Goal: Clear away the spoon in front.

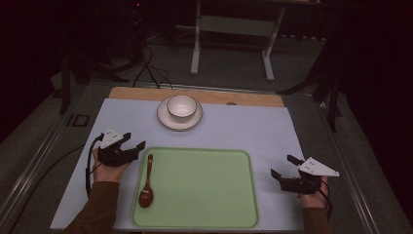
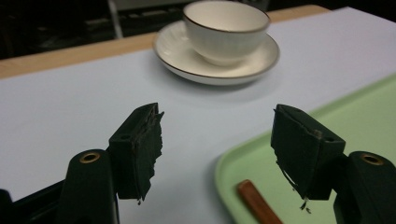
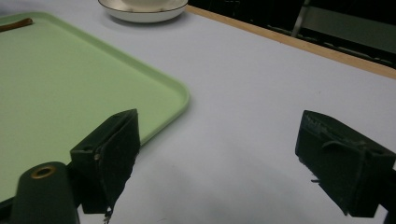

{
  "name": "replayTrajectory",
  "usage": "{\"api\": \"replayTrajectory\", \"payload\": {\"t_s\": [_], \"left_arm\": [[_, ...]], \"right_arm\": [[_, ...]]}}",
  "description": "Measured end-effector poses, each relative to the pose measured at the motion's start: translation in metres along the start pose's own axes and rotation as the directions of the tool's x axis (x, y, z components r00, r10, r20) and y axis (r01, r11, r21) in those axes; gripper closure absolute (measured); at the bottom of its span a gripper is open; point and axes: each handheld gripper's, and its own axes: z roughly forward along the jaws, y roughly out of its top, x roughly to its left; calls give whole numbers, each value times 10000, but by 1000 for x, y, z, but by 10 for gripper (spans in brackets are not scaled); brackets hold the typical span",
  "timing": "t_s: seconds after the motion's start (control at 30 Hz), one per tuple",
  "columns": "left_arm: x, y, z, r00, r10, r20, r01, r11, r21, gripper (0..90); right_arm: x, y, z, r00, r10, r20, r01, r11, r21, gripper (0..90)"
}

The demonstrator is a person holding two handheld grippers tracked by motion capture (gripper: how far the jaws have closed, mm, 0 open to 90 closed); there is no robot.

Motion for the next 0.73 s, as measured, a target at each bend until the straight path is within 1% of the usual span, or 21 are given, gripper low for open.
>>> {"api": "replayTrajectory", "payload": {"t_s": [0.1, 0.2, 0.27, 0.3, 0.4, 0.53, 0.7, 0.73], "left_arm": [[5, 0, -9, 9996, -108, -272, 99, 9994, -341, 334], [9, 0, -17, 9987, -185, -478, 149, 9971, -742, 339], [10, 0, -23, 9978, -216, -635, 152, 9948, -1003, 341], [11, -1, -27, 9972, -174, -723, 91, 9935, -1133, 343], [12, -2, -34, 9961, -178, -869, 54, 9901, -1401, 348], [12, -4, -43, 9957, -150, -911, 4, 9876, -1573, 350], [12, -7, -47, 9951, -115, -984, -42, 9874, -1581, 349], [13, -8, -49, 9941, -141, -1079, -38, 9865, -1640, 349]], "right_arm": [[-1, 0, -1, 10000, 51, 11, -51, 10000, -54, 137], [-1, 0, -1, 9999, 119, 0, -119, 9998, -127, 137], [-2, 0, -2, 9999, 155, 18, -154, 9997, -172, 137], [-2, 0, -3, 9998, 191, 10, -190, 9996, -201, 137], [-3, 0, -4, 9996, 269, 29, -268, 9992, -285, 136], [-3, 0, -4, 9996, 278, 38, -277, 9991, -326, 137], [-3, 0, -4, 9996, 284, 42, -282, 9991, -327, 137], [-3, 0, -4, 9996, 288, 40, -287, 9990, -329, 137]]}}
